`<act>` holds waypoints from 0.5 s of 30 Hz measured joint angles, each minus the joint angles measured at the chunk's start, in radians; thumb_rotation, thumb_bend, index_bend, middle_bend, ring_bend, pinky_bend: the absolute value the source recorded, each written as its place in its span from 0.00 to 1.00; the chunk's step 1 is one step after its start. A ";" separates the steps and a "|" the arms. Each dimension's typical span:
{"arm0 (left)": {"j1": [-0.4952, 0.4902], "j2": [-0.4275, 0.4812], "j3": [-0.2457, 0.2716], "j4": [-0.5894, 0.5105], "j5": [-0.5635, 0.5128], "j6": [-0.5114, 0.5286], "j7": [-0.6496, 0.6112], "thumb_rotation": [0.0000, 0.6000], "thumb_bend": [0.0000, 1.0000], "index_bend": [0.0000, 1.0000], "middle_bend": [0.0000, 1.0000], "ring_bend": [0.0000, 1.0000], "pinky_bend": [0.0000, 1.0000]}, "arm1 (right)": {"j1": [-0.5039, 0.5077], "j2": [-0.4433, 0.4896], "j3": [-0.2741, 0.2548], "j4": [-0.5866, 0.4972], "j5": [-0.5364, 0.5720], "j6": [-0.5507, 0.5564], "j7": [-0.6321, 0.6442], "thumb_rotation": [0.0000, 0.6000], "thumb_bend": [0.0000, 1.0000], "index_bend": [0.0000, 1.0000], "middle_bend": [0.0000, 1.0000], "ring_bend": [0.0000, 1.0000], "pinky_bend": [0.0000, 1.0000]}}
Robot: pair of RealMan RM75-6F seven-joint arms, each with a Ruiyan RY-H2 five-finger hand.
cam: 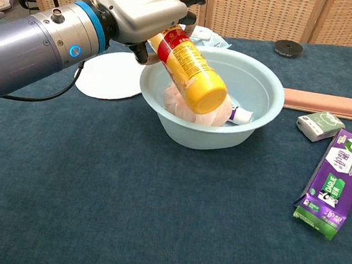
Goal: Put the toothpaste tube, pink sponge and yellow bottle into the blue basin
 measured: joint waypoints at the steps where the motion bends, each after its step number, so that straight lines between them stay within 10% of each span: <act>1: 0.003 0.000 -0.001 0.000 -0.010 0.009 0.014 1.00 0.21 0.29 0.01 0.09 0.17 | 0.000 0.000 0.000 -0.001 0.000 0.000 -0.002 1.00 0.13 0.08 0.00 0.00 0.06; 15: 0.021 0.001 -0.012 0.006 -0.029 0.088 0.025 1.00 0.13 0.23 0.00 0.04 0.12 | -0.003 -0.001 0.002 -0.003 0.002 0.001 -0.006 1.00 0.13 0.08 0.00 0.00 0.06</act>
